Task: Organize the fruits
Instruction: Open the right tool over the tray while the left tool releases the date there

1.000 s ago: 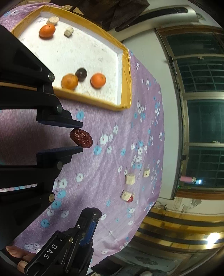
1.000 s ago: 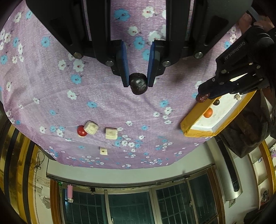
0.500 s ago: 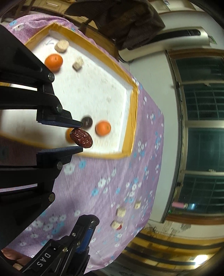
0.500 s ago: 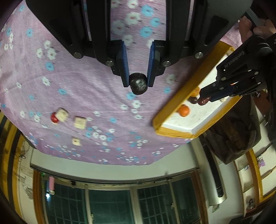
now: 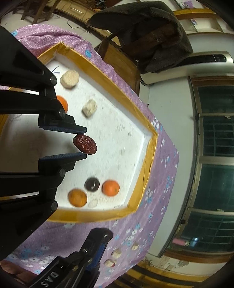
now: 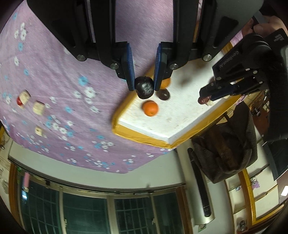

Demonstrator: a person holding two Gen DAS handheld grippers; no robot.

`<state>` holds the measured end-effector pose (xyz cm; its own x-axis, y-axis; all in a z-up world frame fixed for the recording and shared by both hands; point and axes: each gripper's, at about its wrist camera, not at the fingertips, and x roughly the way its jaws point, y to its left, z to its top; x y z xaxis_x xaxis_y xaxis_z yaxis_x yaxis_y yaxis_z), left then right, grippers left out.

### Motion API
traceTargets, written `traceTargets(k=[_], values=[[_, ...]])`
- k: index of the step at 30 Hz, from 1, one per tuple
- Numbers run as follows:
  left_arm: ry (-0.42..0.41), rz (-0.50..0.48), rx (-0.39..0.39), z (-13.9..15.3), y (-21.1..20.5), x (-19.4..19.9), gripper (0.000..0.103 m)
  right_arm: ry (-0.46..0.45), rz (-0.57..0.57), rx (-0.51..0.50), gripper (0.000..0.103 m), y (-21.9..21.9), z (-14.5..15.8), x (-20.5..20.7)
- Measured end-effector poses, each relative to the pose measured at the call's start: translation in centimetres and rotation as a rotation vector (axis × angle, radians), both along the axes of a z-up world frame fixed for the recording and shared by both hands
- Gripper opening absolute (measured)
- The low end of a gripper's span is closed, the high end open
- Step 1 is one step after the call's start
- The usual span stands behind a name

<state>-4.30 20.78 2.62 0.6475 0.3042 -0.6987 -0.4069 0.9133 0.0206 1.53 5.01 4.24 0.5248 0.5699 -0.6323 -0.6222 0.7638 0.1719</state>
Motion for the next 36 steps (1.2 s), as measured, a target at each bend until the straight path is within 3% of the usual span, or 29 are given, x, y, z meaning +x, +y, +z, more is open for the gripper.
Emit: traceTargets(k=[15, 36], values=[[0.055, -0.025, -0.013, -1.7, 0.3, 1.2, 0.02, 0.033, 0.081, -0.072, 0.023, 8.0, -1.5, 6.3], [0.092, 0.01, -0.031, -2.7, 1.8, 1.2, 0.02, 0.108, 0.091, -0.142, 0.023, 12.2, -3.6, 11.2]])
